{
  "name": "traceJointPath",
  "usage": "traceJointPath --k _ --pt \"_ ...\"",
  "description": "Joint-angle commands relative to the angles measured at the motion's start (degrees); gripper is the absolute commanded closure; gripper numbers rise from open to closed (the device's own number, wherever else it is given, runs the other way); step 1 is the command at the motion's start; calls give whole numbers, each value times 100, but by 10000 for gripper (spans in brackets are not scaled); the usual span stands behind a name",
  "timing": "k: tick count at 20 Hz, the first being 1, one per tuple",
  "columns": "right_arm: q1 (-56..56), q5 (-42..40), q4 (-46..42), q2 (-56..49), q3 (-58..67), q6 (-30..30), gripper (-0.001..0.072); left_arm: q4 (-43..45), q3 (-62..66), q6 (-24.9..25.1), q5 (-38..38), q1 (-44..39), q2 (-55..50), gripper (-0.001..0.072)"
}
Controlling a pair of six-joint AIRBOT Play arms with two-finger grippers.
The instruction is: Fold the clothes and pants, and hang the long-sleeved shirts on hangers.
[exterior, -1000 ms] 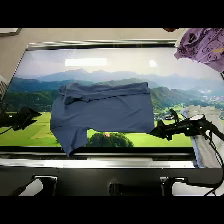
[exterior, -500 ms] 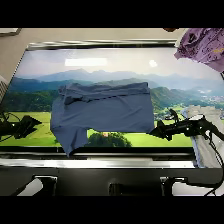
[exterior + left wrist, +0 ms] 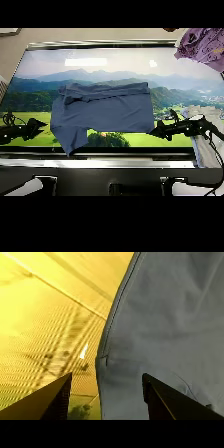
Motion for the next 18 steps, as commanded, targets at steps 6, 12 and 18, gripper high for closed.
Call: traceJointPath --k 6,12,18 --pt "2 -315 -4 -2 0 17 687 -326 -9 271 114 -170 -597 195" --pt "2 -256 -7 -2 0 59 687 -520 -9 269 481 -514 -763 199" --pt "2 -254 57 44 0 103 688 -564 13 273 409 -667 -876 690"
